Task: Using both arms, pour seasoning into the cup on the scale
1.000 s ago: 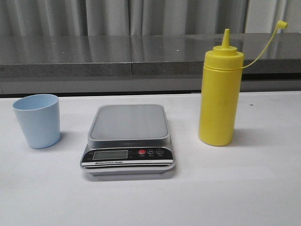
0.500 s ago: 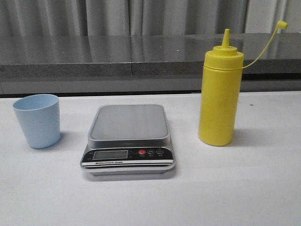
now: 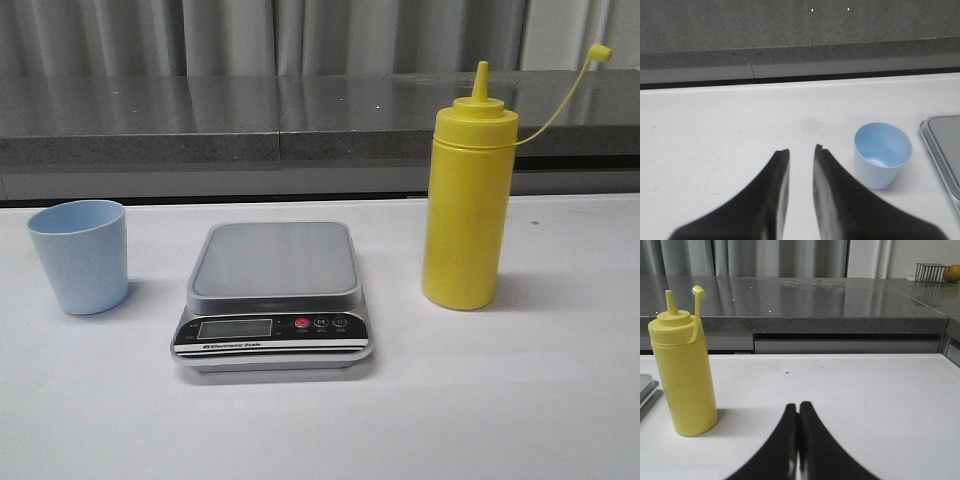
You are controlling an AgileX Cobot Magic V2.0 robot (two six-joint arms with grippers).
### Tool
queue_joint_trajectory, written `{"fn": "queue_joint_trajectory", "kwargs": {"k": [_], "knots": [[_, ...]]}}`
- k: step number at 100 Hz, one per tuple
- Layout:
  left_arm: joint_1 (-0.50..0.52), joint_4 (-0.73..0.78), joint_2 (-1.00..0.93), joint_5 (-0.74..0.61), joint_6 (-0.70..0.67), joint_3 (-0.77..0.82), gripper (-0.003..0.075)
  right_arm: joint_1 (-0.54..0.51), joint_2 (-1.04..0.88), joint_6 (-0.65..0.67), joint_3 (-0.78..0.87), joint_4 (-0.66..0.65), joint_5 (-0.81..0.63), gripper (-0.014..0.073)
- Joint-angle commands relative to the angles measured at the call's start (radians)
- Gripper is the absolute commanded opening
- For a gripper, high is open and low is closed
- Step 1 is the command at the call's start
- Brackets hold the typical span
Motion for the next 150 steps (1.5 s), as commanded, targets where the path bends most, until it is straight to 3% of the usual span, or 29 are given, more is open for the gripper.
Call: {"fn": "queue_joint_trajectory", "kwargs": {"k": [1, 12, 46, 73, 150], "knots": [[-0.008, -0.021, 0.085, -0.066, -0.004, -0.073, 0.0298, -0.005, -0.014, 0.0, 0.002, -0.003, -0.077, -0.0067], [-0.009, -0.049, 0.182, -0.057, -0.004, -0.127, 0.0363, -0.005, -0.014, 0.0, 0.002, -0.003, -0.077, -0.0067], [-0.155, -0.062, 0.512, 0.084, -0.004, -0.332, 0.0356, -0.005, -0.014, 0.0, 0.002, -0.003, -0.077, -0.0067], [-0.178, -0.117, 0.734, 0.172, -0.004, -0.475, 0.0345, -0.005, -0.014, 0.0, 0.002, -0.003, -0.077, -0.0067], [-0.176, -0.121, 0.995, 0.135, -0.004, -0.568, 0.0345, -0.005, -0.014, 0.0, 0.002, -0.003, -0.077, -0.0067]]}}
